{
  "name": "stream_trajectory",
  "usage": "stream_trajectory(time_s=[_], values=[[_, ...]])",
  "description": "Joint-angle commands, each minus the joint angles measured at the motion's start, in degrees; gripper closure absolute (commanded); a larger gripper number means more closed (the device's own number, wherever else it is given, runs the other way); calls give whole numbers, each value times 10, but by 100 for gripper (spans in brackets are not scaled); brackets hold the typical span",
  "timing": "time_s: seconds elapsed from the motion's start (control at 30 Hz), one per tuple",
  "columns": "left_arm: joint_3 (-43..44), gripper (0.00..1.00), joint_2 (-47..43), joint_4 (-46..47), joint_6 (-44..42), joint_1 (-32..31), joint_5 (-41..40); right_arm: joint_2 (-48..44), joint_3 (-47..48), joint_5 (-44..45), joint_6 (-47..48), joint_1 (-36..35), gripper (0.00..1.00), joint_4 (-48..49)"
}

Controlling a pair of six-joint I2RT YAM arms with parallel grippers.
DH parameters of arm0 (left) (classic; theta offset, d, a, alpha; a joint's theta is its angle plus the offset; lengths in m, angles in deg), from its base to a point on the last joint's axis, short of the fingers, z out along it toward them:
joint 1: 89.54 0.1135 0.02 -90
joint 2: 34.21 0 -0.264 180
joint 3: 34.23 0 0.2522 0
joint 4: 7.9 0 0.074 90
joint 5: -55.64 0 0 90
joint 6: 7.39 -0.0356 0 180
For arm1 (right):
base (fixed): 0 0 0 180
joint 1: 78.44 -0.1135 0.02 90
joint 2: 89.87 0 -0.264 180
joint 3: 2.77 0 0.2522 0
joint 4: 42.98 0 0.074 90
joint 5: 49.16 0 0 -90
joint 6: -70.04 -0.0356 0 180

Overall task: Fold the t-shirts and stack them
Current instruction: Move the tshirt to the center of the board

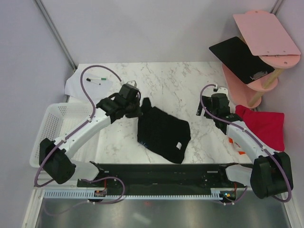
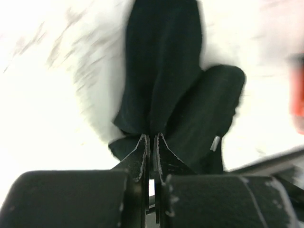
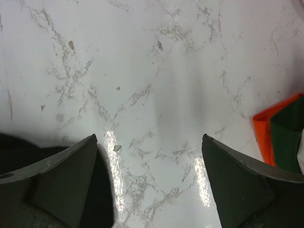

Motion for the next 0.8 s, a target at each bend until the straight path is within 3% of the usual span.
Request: stream_trajectory(time_s=[0.0,0.3,0.43,0.47,0.5,0.53,0.63,0.77], values=[[-54,98,13,2,79,35,-114,-17,-12,-50,-24,2,2,5],[33,98,152,-22,70,120,-102,-16,-67,-234,-73,1,3,57],[64,94,204,-29,64,148,-73,-5,-107,-300,-120,-1,10,118],[69,84,213,-29,56,153,-59,6,-111,-309,-127,-8,10,142],[73,59,221,-31,48,154,-54,13,-113,-315,-132,-14,10,151],[72,1,226,-31,40,154,-50,19,-114,-318,-140,-20,9,159],[56,0,215,-31,32,154,-56,27,-115,-310,-150,-54,3,174],[34,0,168,-31,22,155,-64,57,-116,-292,-171,-98,4,193]])
